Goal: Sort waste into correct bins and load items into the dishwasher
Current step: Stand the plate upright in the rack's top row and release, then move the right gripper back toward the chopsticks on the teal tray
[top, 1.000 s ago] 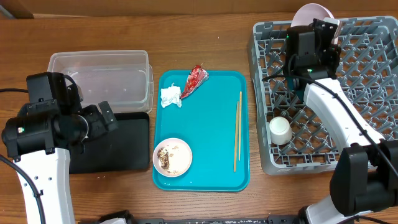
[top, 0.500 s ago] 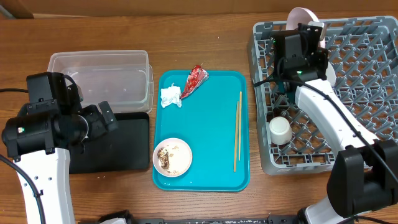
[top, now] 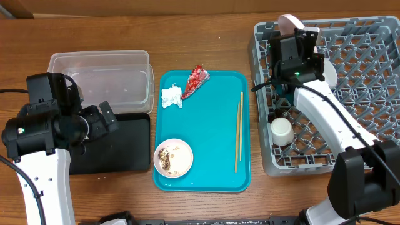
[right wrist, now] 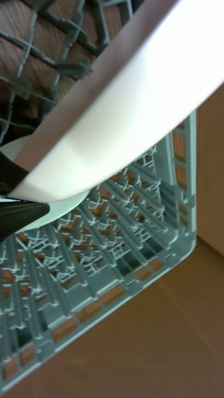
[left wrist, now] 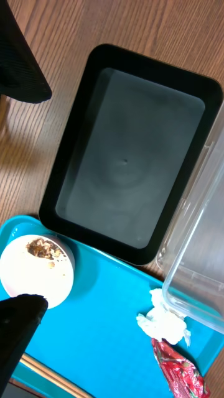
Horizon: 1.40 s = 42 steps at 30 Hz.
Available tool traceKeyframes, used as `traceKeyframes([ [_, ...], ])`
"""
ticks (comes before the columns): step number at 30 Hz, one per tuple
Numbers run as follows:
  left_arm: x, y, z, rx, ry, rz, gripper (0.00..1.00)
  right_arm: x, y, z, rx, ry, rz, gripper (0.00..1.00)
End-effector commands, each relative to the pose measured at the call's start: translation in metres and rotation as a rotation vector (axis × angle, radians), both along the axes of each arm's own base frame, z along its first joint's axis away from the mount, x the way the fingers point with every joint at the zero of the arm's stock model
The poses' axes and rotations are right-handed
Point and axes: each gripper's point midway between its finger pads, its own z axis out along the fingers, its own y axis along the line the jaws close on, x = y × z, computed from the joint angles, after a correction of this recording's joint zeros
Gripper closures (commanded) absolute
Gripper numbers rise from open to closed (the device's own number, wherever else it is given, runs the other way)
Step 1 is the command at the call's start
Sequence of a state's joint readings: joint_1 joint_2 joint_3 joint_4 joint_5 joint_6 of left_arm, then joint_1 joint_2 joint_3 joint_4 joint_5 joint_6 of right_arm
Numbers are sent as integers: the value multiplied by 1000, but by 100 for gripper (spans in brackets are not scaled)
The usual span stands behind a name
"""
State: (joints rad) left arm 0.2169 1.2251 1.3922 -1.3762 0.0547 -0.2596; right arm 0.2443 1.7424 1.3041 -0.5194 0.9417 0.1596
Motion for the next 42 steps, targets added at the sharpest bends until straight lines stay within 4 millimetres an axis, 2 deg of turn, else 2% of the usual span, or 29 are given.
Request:
traceKeyframes([
  [1, 1, 3, 4, 7, -10, 21, 0, 3, 4, 4, 46, -40, -10, 96],
  [5, 1, 3, 4, 7, -10, 22, 0, 6, -1, 11, 38, -78, -29, 96],
  [9, 1, 3, 4, 7, -10, 21, 0, 13, -8, 33, 6, -126, -41, 96],
  [14, 1, 3, 4, 7, -10, 21, 0, 23, -17, 71, 8, -199, -53, 96],
  [17, 1, 3, 4, 7, -10, 22, 0, 24, -24, 78, 8, -214, -68, 96],
  [21, 1, 3, 4, 8, -10, 21, 0, 20, -37, 73, 0, -188, -93, 96],
  [26, 1, 3, 4, 7, -10, 22, 0, 13, -71, 72, -7, -182, -167, 96],
  [33, 1, 3, 4, 7, -10, 22, 0, -3, -107, 47, -5, -63, -230, 96],
  [38, 1, 3, 4, 8, -10, 21, 0, -11, -113, 28, -8, -12, -243, 96],
  [42, 1, 3, 4, 8, -10, 21, 0, -17, -104, 12, 34, 52, -217, 96],
])
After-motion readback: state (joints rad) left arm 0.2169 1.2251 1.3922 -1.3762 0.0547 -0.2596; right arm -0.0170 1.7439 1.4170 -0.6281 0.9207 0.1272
